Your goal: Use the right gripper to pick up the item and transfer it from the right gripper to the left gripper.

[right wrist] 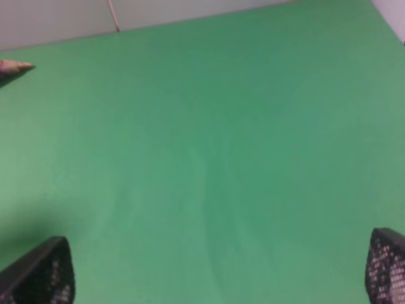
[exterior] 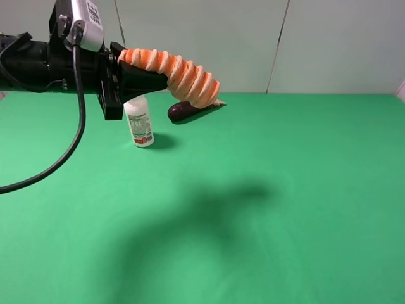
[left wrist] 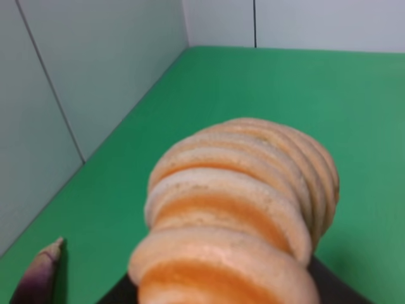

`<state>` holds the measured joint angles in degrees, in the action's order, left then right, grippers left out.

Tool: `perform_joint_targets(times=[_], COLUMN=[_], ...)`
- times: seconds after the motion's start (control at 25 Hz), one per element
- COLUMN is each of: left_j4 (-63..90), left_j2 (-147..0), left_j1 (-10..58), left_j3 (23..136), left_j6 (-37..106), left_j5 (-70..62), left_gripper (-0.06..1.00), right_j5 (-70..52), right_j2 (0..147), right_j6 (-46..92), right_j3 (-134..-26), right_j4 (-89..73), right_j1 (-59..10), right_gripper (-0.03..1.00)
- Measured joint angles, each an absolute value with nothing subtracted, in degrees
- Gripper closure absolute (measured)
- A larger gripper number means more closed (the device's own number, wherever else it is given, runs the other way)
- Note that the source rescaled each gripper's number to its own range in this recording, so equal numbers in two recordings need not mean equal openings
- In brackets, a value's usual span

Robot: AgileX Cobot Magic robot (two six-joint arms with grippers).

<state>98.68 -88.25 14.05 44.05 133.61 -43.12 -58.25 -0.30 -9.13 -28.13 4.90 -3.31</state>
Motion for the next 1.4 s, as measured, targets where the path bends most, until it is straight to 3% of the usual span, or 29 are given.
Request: perform_joint_targets(times=[0.2, 0.32, 0.68, 1.0, 1.4], left_j4=[94.31, 88.49, 66.57, 41.35, 36.50], left_j2=[-87.48, -83.55, -67.67, -64.39, -64.35], left_j1=[13.40, 13.00, 6.23, 1.87, 1.87], left_j3=[44.05, 44.18, 44.18, 44.18, 34.71], left_j6=[131.58, 123.12, 85.58, 52.29, 46.19], left_j5=[-41.70, -34.79, -28.38, -20.49, 2.66], left_gripper=[0.92, 0.92, 0.92, 0.92, 0.92], right_j5=[-58.25, -58.25, -58.25, -58.25, -58.18], right_j2=[-0.30, -0.30, -0.30, -0.30, -0.30], right_j6=[-9.13, -9.09, -9.09, -9.09, -9.09], right_j3=[-28.13, -28.13, -28.13, -28.13, -28.13], right_j4=[4.90, 4.90, 4.90, 4.90, 4.90], right_j1=[-3.31, -3.31, -3.31, -3.31, -3.31], right_gripper=[-0.03, -0.03, -0.03, -0.03, -0.03])
